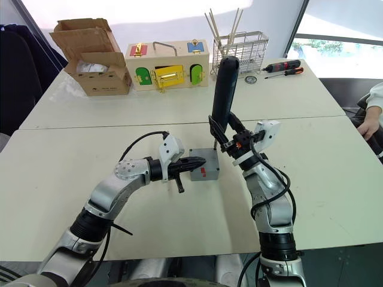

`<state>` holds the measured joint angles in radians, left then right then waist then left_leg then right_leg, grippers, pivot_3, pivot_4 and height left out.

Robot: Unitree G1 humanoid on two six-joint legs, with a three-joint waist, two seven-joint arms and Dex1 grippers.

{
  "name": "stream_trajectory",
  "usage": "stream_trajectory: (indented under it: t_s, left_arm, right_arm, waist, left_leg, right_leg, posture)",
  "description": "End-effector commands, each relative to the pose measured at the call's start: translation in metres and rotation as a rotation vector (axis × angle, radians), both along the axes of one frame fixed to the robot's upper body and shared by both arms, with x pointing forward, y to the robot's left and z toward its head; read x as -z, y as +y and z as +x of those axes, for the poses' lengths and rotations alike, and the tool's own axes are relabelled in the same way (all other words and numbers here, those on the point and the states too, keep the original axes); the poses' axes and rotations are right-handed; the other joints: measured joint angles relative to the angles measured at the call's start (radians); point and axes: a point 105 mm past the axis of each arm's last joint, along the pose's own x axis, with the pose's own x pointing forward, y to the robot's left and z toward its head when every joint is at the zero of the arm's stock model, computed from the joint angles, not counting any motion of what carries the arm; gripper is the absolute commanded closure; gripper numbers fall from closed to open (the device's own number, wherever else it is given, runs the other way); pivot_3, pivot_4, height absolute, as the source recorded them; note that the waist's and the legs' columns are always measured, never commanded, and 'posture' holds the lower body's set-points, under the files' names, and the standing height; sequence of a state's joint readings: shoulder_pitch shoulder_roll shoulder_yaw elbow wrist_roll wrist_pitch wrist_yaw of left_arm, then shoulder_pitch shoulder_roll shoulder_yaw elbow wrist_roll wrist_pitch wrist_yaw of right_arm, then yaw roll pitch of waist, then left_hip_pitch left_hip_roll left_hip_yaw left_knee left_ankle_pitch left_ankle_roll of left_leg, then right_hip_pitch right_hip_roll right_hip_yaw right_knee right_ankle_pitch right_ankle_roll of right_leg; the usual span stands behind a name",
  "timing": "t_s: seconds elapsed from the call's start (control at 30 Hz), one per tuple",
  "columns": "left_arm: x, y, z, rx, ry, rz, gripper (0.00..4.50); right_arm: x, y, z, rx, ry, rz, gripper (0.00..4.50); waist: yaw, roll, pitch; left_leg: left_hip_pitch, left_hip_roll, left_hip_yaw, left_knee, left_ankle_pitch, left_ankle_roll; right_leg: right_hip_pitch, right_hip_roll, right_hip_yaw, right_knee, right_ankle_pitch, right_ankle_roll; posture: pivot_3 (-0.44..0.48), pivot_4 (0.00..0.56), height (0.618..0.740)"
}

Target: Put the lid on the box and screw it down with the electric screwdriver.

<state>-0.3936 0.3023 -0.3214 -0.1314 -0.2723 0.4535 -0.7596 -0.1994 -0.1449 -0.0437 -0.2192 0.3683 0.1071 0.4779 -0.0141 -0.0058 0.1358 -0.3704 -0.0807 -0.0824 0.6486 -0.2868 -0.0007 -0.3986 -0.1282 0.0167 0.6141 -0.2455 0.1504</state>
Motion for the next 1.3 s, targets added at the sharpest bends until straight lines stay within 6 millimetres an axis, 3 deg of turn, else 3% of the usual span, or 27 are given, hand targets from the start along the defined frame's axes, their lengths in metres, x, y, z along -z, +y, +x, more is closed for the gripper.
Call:
stream_trajectory:
  t_s: [0.03,0.53,0.87,1.3]
  left_arm:
    - [-0.002,0.001,0.000,-0.003,-0.006,-0.007,4.50]
    - [0.002,0.000,-0.003,0.001,0.005,0.001,4.50]
    - [0.002,0.001,-0.003,-0.004,0.009,-0.001,4.50]
    - [0.002,0.001,-0.002,-0.007,0.011,-0.002,4.50]
  right_arm:
    - [0.056,0.009,0.001,-0.039,0.221,-0.035,2.58]
    - [0.063,0.007,0.004,-0.028,0.246,-0.078,2.58]
    - [0.069,0.017,-0.007,-0.087,0.246,-0.122,2.58]
    - [0.068,0.011,-0.005,-0.061,0.245,-0.108,2.58]
  waist:
    - [0.000,0.000,-0.001]
    - [0.001,-0.002,-0.003]
    - [0.002,-0.003,-0.005]
    - [0.002,-0.005,-0.007]
  left_leg:
    - [0.000,0.000,0.000,0.000,0.000,0.000]
    - [0.000,0.002,0.000,0.000,0.000,-0.001]
    - [0.001,0.003,0.000,0.000,-0.001,-0.001]
    - [0.012,0.009,0.000,-0.002,-0.005,-0.004]
  right_leg:
    - [0.000,0.000,0.000,0.000,0.000,0.000]
    - [0.000,0.001,0.000,0.000,-0.001,-0.001]
    - [0.001,0.002,0.000,-0.001,-0.001,-0.002]
    - [0.009,0.007,-0.001,-0.001,-0.005,-0.008]
  posture:
    - [0.000,0.150,0.734]
    - [0.000,0.150,0.734]
    - [0.000,0.150,0.734]
    - [0.000,0.150,0.734]
